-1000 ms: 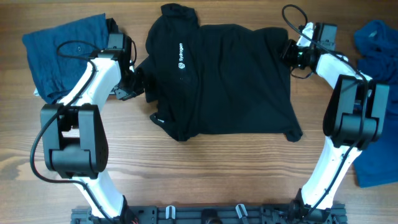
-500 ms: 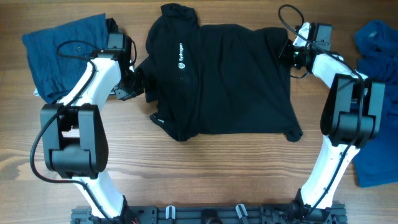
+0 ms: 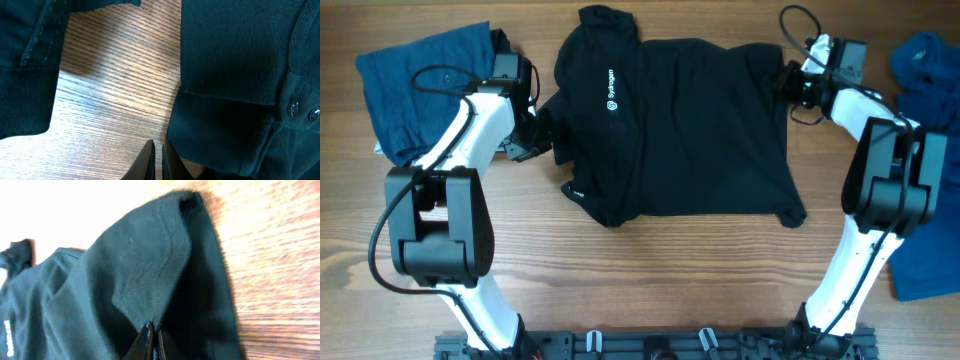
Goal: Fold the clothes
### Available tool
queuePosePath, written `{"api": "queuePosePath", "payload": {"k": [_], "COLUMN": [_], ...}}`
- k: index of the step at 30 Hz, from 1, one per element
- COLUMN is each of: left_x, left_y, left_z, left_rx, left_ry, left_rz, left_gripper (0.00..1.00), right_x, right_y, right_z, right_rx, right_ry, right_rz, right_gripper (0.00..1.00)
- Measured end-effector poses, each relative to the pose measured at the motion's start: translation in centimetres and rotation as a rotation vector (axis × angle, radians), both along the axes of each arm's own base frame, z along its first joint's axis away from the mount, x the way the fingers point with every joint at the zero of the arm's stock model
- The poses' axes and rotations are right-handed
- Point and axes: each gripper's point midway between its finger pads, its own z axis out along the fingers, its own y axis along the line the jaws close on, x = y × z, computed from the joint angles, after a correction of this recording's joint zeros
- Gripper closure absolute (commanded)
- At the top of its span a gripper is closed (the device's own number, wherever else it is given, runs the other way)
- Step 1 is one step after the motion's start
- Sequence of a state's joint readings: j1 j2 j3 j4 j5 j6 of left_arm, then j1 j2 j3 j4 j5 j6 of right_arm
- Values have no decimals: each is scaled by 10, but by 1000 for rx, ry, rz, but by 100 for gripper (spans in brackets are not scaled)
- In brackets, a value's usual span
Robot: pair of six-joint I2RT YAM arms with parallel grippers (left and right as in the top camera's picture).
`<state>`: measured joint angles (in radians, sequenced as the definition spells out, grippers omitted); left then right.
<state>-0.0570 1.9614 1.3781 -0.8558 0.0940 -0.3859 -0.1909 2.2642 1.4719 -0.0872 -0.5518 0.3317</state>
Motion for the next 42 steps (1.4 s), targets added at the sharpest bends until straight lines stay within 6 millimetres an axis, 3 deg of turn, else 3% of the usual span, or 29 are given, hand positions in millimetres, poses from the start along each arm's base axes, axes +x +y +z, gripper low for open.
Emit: {"api": "queuePosePath", "payload": {"k": [8, 11, 12, 13, 18, 23, 30, 38, 42], "left_x": [0, 0, 0, 0, 0, 0, 0, -2, -2], "left_y": [2, 3, 3, 3, 3, 3, 3, 3, 3], "left_z": [0, 0, 0, 0, 0, 0, 0, -1, -1], "left_rx": [12, 18, 19, 19, 19, 19, 19, 19, 19], "left_ry": [-1, -1, -1, -1, -1, -1, 0, 6, 7], "left_rz": [2, 2, 2, 2, 2, 3, 2, 2, 2], "left_gripper": [93, 92, 92, 92, 92, 92, 92, 91, 91], "right_x": [-2, -3, -3, -3, -3, -10, -16, -10, -9], "right_y": [-42, -44, -43, -41, -39, -26, 4, 1, -16], "right_z": [14, 17, 17, 17, 17, 10, -3, 2, 8], "right_rx": [60, 61, 63, 65, 65, 77, 21, -29, 3], "right_ry": [-49, -62, -63, -63, -63, -13, 51, 14, -14], "right_rz": [-36, -20, -18, -15, -8, 13, 50, 50, 37], "right_gripper": [96, 94, 85, 66, 57, 64, 65, 63, 61]}}
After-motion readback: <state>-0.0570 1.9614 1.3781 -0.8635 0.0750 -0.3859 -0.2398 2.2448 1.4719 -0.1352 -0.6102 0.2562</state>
